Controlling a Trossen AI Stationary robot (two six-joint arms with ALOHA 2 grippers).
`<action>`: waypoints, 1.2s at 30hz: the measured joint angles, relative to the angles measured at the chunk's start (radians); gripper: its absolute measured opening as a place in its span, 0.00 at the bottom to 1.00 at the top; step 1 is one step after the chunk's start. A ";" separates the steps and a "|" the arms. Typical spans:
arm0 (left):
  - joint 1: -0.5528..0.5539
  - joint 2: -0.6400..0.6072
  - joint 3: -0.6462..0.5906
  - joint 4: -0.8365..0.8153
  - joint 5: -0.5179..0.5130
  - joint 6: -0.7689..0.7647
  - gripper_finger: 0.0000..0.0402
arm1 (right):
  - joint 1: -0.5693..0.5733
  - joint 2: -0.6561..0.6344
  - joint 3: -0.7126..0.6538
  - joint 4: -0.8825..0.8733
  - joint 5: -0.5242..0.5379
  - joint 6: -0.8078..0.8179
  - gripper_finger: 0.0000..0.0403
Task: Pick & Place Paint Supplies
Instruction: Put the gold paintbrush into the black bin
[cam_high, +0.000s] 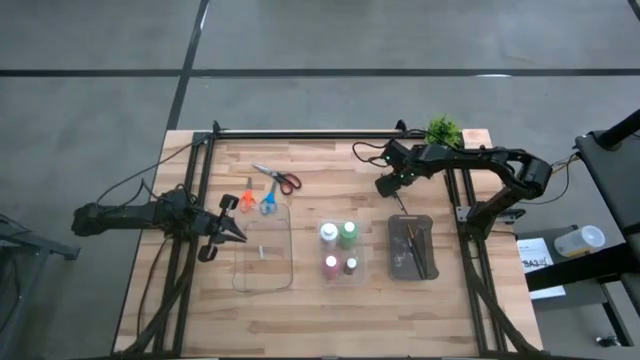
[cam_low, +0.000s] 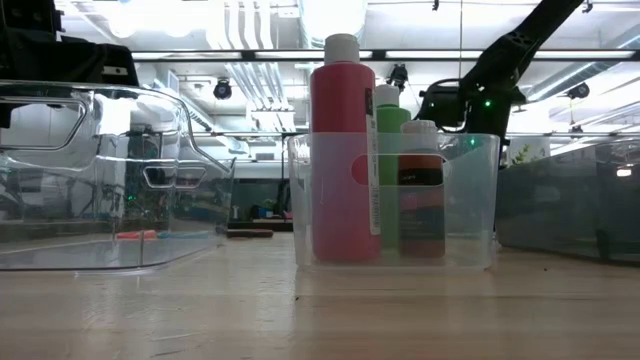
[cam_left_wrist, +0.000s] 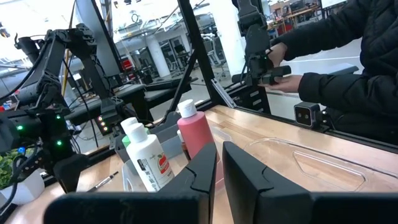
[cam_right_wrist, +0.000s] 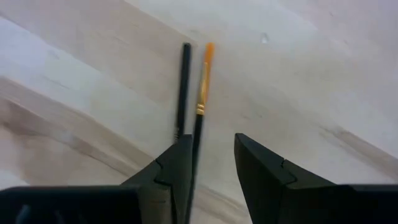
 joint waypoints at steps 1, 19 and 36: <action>0.000 0.000 0.000 0.000 0.000 0.000 0.09 | 0.006 0.001 0.000 0.006 0.004 0.004 0.29; 0.000 0.000 0.000 0.000 0.000 0.000 0.09 | 0.037 0.003 -0.033 0.040 0.037 0.049 0.29; 0.000 0.000 0.000 0.000 0.000 0.000 0.09 | 0.035 0.000 -0.113 0.126 0.038 0.074 0.29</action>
